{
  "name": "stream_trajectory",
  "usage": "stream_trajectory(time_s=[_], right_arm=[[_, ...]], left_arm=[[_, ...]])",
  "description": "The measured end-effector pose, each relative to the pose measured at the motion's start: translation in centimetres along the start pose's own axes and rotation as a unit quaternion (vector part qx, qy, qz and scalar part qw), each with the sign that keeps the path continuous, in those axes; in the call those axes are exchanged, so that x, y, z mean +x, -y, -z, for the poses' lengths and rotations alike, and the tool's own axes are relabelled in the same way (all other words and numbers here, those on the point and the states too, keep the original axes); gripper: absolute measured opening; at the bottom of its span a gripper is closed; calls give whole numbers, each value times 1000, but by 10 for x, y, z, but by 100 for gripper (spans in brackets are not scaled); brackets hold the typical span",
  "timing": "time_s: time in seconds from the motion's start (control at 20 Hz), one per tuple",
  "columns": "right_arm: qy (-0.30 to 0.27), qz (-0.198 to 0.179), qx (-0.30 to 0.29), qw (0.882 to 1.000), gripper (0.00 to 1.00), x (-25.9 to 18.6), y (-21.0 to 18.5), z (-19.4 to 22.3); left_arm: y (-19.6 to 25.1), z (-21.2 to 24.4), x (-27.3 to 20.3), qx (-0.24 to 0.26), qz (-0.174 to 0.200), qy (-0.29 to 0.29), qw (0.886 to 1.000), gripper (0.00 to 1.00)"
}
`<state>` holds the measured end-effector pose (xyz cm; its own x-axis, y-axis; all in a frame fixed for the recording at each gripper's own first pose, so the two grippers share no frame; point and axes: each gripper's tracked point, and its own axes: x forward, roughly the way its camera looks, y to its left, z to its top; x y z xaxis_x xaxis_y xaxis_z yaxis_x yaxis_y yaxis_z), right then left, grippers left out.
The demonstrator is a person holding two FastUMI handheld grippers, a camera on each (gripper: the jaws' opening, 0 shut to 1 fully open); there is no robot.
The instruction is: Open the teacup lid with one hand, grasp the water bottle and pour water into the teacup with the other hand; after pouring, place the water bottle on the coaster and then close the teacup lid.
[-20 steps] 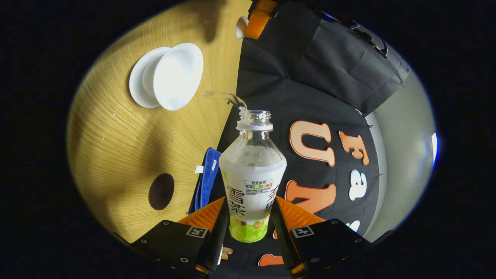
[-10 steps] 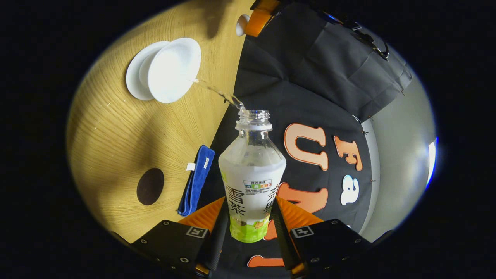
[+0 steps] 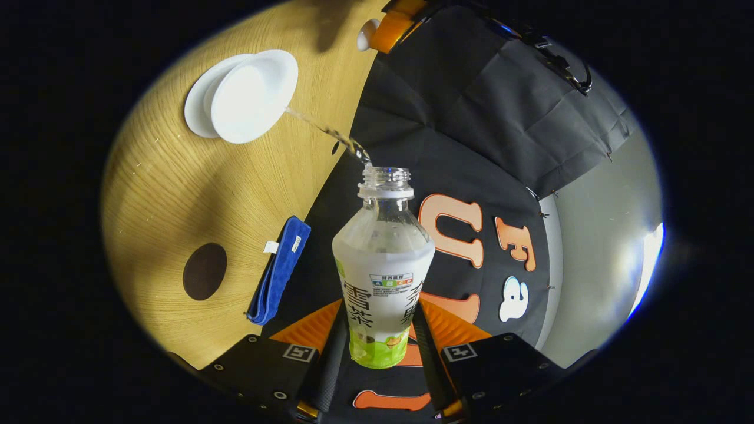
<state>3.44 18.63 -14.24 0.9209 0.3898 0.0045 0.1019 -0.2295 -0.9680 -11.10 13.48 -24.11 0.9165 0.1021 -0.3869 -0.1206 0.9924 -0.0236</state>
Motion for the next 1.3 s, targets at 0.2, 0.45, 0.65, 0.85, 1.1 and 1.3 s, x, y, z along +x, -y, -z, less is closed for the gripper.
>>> stream_trajectory(time_s=[0.2,0.45,0.65,0.85,1.1,1.3], right_arm=[[3,11,-23,1000,64,1,5,0],[6,28,-41,999,63,0,11,-1],[14,46,-62,997,63,0,17,-1],[27,45,-71,996,63,0,17,-4],[41,64,-92,993,63,1,21,-8],[56,79,-113,989,63,1,26,-14]], left_arm=[[-4,-1,-4,-2,-5,2,1000,33],[-6,0,-3,-3,-4,2,1000,33],[-7,-2,-5,-3,-5,4,1000,33],[-7,0,-5,-3,-5,1,1000,33],[-9,0,-6,-2,-7,0,1000,33],[-7,-2,-6,0,-6,2,1000,33]])
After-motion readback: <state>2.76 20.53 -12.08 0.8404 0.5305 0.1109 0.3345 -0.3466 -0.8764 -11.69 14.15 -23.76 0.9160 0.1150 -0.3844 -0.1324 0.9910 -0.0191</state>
